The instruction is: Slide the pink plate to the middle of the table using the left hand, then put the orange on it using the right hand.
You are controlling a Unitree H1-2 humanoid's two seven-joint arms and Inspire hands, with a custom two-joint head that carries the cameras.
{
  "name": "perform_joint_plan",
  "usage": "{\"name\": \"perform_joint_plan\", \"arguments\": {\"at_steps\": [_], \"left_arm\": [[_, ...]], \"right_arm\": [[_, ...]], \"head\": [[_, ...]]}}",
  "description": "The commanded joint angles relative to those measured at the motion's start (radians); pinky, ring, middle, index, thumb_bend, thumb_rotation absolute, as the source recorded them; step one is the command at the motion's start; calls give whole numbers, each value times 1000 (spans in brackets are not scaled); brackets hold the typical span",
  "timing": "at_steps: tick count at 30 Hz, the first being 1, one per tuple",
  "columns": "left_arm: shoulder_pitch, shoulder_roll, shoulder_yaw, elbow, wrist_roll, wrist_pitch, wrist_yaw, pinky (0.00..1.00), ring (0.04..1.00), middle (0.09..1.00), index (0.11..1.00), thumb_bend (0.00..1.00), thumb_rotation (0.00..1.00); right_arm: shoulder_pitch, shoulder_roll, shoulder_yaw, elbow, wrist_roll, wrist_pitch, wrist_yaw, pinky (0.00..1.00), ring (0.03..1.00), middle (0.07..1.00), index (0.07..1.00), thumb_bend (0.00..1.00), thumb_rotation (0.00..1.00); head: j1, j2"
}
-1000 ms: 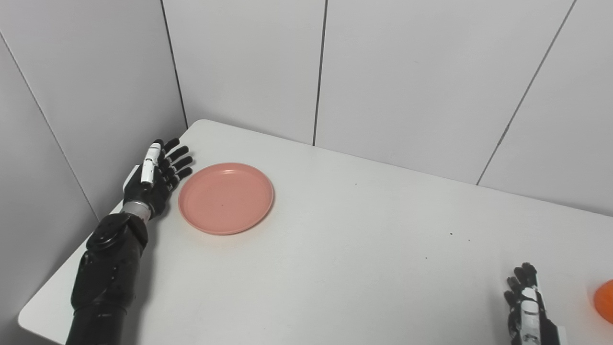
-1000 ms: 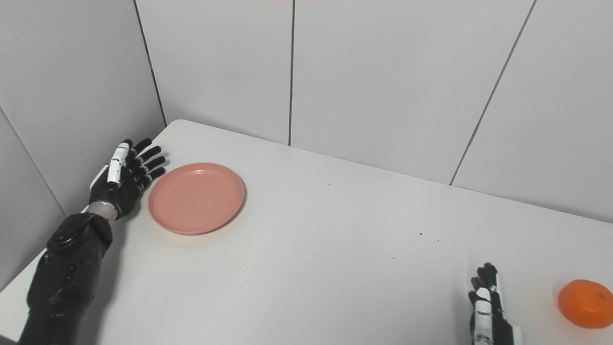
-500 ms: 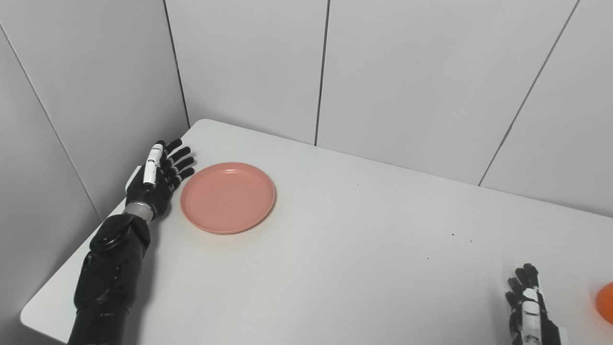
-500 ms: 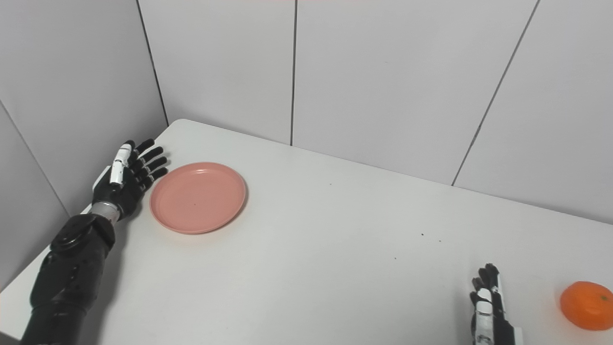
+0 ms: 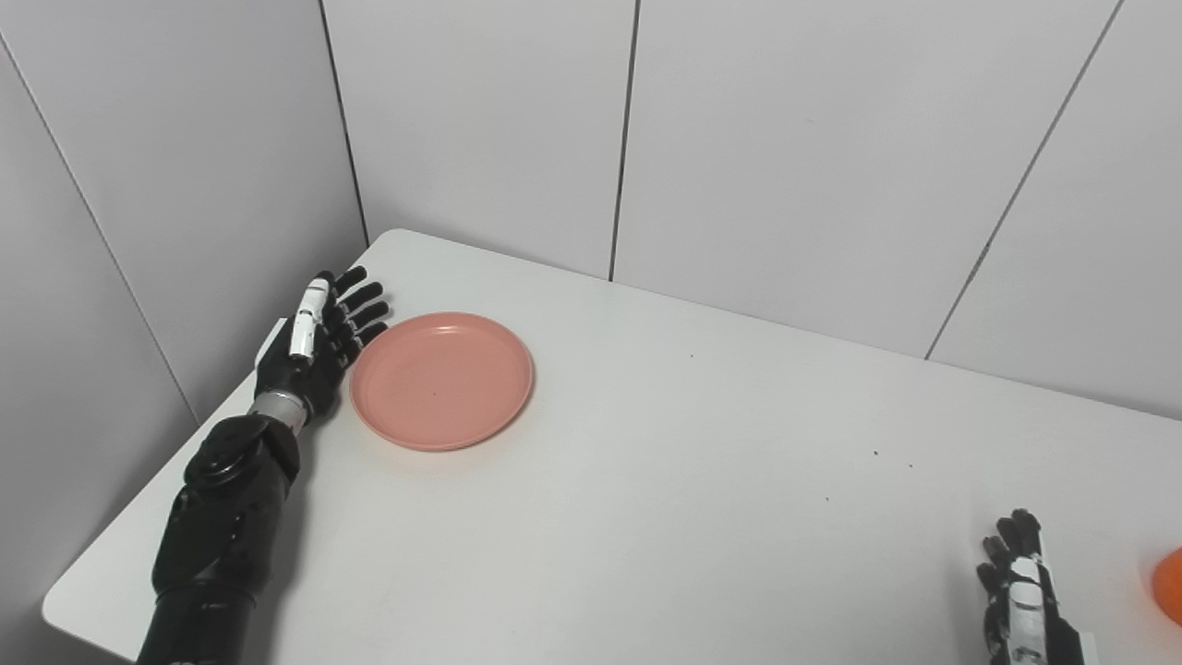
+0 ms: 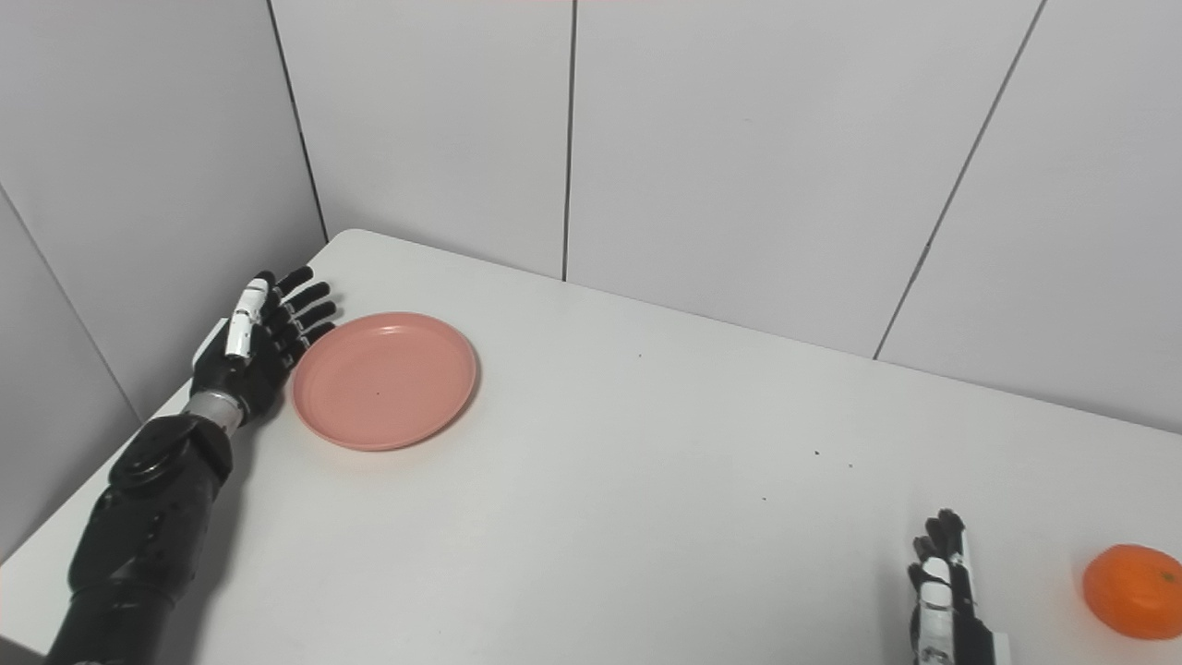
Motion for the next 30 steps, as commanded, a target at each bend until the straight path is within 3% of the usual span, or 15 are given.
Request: {"name": "perform_joint_plan", "arguments": {"at_steps": [1,14,20,30], "left_arm": [[-17,-3,-5,-13,0,-17,-5,849,855,861,848,324,1000],[-15,-26,-23,-33,0,13,7,795,805,815,805,329,1000],[3,-33,-43,-58,-18,18,-38,804,818,829,818,333,1000],[20,-78,-76,-145,-11,80,-20,776,805,820,799,329,1000]], "right_arm": [[-13,-3,-3,-34,0,-6,2,1000,978,977,976,316,1000],[-15,-3,-4,-36,0,4,0,1000,976,973,975,336,1000],[-14,-6,-3,-35,3,0,5,1000,979,976,978,331,1000],[-17,-1,-1,-32,-1,-12,0,1000,970,973,978,325,1000]], "head": [[1,1],[-1,6],[0,9],[-6,12]]}}
